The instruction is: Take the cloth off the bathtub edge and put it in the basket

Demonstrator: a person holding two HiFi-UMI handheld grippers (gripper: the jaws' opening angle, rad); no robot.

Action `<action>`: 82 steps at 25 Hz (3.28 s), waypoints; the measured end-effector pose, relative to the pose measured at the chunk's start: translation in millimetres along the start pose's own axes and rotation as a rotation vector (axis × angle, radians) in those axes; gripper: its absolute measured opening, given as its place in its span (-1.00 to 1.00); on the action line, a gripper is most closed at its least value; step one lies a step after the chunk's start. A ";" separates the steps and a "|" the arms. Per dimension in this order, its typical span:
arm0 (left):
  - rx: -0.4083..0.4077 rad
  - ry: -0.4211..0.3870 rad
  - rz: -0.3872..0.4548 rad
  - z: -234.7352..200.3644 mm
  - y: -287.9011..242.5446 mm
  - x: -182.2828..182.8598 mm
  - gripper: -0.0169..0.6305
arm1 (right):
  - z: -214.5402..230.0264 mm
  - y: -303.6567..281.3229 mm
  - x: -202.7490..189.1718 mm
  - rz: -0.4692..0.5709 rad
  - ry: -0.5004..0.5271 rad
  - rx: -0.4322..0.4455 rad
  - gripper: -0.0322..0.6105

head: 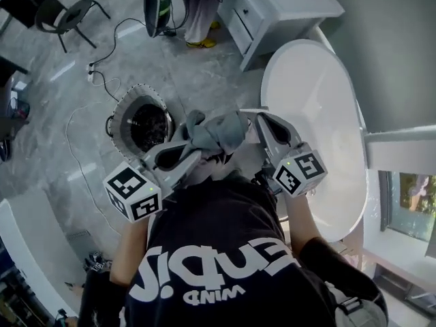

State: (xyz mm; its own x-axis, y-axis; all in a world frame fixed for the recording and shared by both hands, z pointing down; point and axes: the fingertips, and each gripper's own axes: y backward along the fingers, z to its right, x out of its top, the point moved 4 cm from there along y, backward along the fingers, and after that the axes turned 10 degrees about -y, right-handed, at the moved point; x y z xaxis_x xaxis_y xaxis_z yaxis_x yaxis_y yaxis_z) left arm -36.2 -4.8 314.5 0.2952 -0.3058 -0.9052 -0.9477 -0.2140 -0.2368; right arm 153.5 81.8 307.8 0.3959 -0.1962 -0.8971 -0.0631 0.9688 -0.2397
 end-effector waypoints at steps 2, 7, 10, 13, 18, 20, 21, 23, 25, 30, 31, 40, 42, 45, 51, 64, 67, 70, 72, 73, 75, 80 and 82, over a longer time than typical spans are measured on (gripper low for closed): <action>0.070 0.002 0.012 -14.1 14.3 0.2 -0.80 | -13.7 -27.6 2.7 -0.033 0.014 0.069 -0.87; 0.204 0.041 0.049 -36.5 41.0 -0.7 -0.80 | -35.5 -84.5 5.3 -0.102 0.041 0.194 -0.87; 0.284 0.074 0.059 -49.5 50.7 -4.8 -0.80 | -46.2 -115.9 4.9 -0.143 0.052 0.270 -0.87; 0.368 0.096 0.059 -63.8 55.2 -6.7 -0.80 | -53.8 -143.1 6.3 -0.185 0.072 0.347 -0.87; 0.460 0.120 0.097 -83.2 60.4 1.0 -0.80 | -55.8 -175.9 7.5 -0.237 0.081 0.423 -0.87; 0.490 0.120 0.114 -89.1 62.7 4.7 -0.80 | -56.5 -185.4 5.8 -0.252 0.085 0.441 -0.87; 0.505 0.119 0.124 -91.4 65.8 6.7 -0.80 | -58.4 -190.0 3.6 -0.260 0.087 0.451 -0.87; 0.534 0.120 0.154 -94.9 74.1 13.0 -0.80 | -63.7 -198.8 -0.4 -0.274 0.091 0.474 -0.87; 0.559 0.118 0.190 -97.8 81.9 23.2 -0.80 | -68.3 -206.5 -1.9 -0.285 0.096 0.497 -0.87; 0.603 0.089 0.273 -104.0 103.3 59.5 -0.80 | -80.8 -222.2 -1.9 -0.296 0.112 0.547 -0.87; 0.613 0.076 0.284 -104.7 109.1 68.9 -0.80 | -84.1 -224.6 -1.8 -0.298 0.114 0.556 -0.87; 0.717 -0.032 0.350 -113.8 166.5 135.5 -0.80 | -107.8 -234.4 -2.4 -0.312 0.137 0.634 -0.87; 0.750 -0.061 0.350 -119.1 180.1 149.9 -0.80 | -113.1 -239.1 -1.0 -0.315 0.142 0.648 -0.87; 0.794 -0.097 0.346 -126.1 199.6 166.2 -0.80 | -123.5 -244.8 0.7 -0.318 0.146 0.664 -0.87; 0.855 -0.109 0.341 -137.1 218.7 174.9 -0.81 | -131.4 -251.6 2.2 -0.317 0.142 0.687 -0.87; 0.908 -0.005 0.251 -182.8 205.0 108.2 -0.81 | -140.6 -273.0 -11.5 -0.346 0.131 0.685 -0.87; 0.908 0.038 0.231 -197.3 186.9 77.2 -0.81 | -133.2 -282.1 -17.8 -0.372 0.106 0.665 -0.87; 0.911 0.080 0.223 -213.0 170.3 44.0 -0.81 | -126.6 -296.2 -30.4 -0.393 0.091 0.647 -0.87; 0.910 0.123 0.220 -218.4 158.2 18.5 -0.81 | -121.8 -299.8 -41.4 -0.419 0.091 0.634 -0.87; 0.909 0.141 0.216 -221.9 153.0 5.9 -0.81 | -120.1 -302.1 -46.7 -0.426 0.088 0.629 -0.87; 0.906 0.164 0.207 -233.9 146.2 -18.4 -0.81 | -118.9 -311.3 -58.8 -0.429 0.074 0.621 -0.87; 0.908 0.231 0.186 -263.6 132.9 -81.8 -0.81 | -112.5 -327.3 -102.0 -0.474 0.040 0.584 -0.87; 0.909 0.262 0.166 -272.0 127.8 -108.9 -0.81 | -109.3 -326.3 -121.5 -0.506 0.016 0.563 -0.87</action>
State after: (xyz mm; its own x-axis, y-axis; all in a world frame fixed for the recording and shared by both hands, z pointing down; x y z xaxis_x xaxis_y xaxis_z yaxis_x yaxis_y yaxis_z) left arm -156.5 -251.2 478.8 0.0619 -0.4890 -0.8701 -0.6788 0.6185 -0.3958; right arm 25.9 -227.1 454.5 0.2392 -0.6353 -0.7343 0.6015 0.6906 -0.4016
